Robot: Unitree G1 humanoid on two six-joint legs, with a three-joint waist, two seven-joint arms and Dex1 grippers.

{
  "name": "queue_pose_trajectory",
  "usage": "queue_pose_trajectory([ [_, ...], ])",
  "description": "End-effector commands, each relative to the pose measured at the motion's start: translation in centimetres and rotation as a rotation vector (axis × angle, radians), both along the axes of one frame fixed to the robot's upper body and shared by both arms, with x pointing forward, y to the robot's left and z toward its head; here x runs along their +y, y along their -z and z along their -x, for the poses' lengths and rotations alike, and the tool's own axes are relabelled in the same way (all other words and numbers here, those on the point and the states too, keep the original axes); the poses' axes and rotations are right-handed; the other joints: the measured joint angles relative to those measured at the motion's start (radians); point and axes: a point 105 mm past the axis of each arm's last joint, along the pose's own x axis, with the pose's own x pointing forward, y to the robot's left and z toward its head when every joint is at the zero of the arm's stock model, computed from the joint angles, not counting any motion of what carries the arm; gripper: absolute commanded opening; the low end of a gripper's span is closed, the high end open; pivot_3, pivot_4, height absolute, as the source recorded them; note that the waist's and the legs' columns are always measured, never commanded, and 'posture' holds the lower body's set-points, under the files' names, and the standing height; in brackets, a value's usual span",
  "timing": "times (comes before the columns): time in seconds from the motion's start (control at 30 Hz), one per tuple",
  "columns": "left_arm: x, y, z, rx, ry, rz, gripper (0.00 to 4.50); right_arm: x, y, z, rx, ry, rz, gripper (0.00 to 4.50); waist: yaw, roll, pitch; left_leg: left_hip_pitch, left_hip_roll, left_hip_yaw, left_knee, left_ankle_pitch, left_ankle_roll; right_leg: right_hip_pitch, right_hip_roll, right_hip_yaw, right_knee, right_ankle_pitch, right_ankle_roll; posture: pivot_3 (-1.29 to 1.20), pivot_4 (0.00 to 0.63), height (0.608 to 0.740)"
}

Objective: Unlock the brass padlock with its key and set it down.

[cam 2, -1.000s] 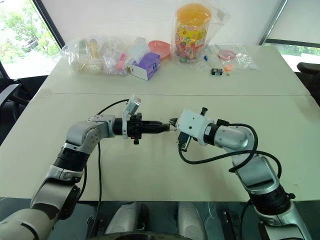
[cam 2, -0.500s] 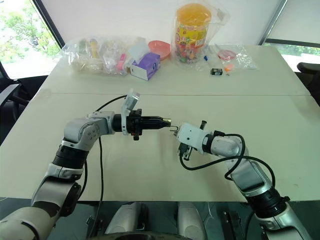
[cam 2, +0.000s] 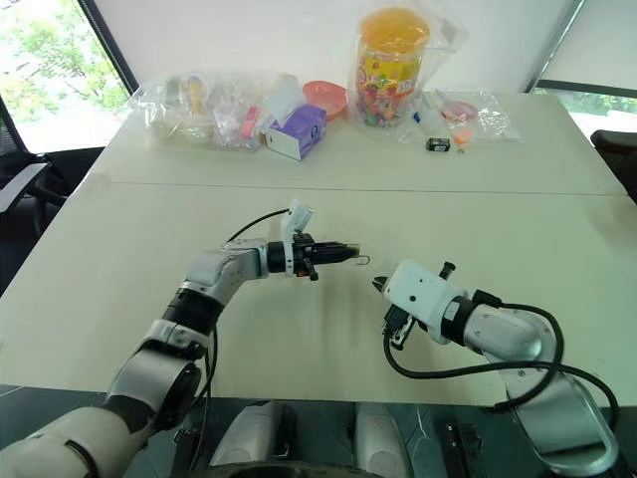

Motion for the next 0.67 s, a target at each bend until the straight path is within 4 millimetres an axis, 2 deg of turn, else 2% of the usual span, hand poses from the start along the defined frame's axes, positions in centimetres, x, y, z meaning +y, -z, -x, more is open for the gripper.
queue_pose_trajectory([
  [0.03,-0.2,0.1,-0.7,-0.008,-0.013,-0.002,1.02,-0.3,-1.1,0.6,-0.037,0.024,0.01,0.0,-0.002,0.0,0.0,0.0,0.0,0.0,0.0,0.0,0.0,0.0,0.0,0.0,0.0,0.0,0.0,0.0,0.15,0.735],
  [0.07,-0.2,0.5,-0.7,0.002,-0.01,-0.009,1.4,-0.4,-1.1,0.7,-0.035,0.03,0.015,0.0,-0.003,0.0,0.0,0.0,0.0,0.0,0.0,0.0,0.0,0.0,0.0,0.0,-0.001,0.0,0.0,0.0,0.15,0.735],
  [0.17,0.3,1.0,-0.7,-0.002,0.0,-0.033,2.92,-0.6,-1.1,0.9,-0.034,0.043,0.022,0.0,-0.004,0.0,0.0,0.0,0.0,0.0,0.0,0.0,0.0,0.0,0.0,0.0,-0.001,0.0,0.0,0.0,0.15,0.735],
  [0.27,2.0,0.5,-0.7,-0.046,0.013,-0.061,4.46,-0.9,-1.3,1.1,-0.032,0.055,0.032,0.0,-0.008,0.0,0.0,0.002,0.0,0.0,0.0,0.0,0.0,0.002,0.001,0.0,0.0,0.0,0.0,0.0,0.15,0.735],
  [0.37,4.4,-0.1,0.1,-0.165,0.075,-0.124,4.49,-1.7,-1.3,1.2,-0.021,0.064,0.059,0.0,-0.026,0.0,0.0,0.002,0.002,0.0,-0.001,0.0,0.0,0.002,0.001,0.0,0.0,0.0,0.0,0.0,0.15,0.735],
  [0.47,6.0,-0.8,1.7,-0.257,0.16,-0.156,4.49,-2.2,-1.5,1.3,-0.004,0.062,0.078,0.0,-0.027,0.0,-0.001,0.003,0.003,0.0,-0.002,0.0,0.0,0.001,0.002,0.001,0.0,0.0,0.0,0.0,0.15,0.735],
  [0.67,8.3,-4.3,3.9,-0.399,0.223,-0.141,4.49,-3.0,-2.2,0.6,-0.002,0.051,0.097,0.0,-0.011,0.0,0.0,0.001,0.002,0.0,-0.001,0.0,0.0,0.002,-0.001,0.001,0.0,0.0,0.0,0.0,0.15,0.735],
])
